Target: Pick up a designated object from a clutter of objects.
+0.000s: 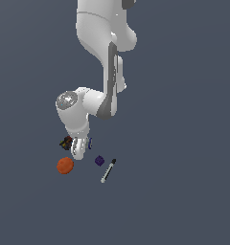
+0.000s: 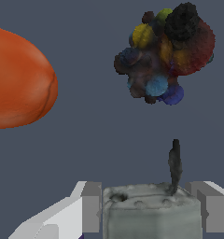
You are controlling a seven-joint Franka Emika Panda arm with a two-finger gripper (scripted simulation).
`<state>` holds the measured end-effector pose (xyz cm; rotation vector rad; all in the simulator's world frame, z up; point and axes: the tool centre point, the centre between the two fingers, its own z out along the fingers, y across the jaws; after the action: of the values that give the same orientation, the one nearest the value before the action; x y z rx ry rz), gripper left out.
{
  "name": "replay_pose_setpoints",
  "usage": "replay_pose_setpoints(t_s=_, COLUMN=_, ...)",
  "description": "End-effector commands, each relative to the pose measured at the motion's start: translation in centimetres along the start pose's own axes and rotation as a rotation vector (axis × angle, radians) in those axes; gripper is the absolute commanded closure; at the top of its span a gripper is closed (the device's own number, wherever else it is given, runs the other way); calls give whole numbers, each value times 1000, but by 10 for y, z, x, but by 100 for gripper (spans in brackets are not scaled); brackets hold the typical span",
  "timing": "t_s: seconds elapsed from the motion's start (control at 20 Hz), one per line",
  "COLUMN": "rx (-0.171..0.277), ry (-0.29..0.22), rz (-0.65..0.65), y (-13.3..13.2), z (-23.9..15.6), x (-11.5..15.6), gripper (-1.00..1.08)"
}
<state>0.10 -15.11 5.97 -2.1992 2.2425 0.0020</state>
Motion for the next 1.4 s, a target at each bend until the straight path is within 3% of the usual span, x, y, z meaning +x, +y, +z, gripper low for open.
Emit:
replay_pose_setpoints(t_s=0.0, rx=1, ry=0, rz=0, y=2, z=-19, x=0, gripper=108)
replay_pose_setpoints(t_s=1.35, rx=0, ry=3, rz=2, y=24, z=-302, x=7, gripper=108)
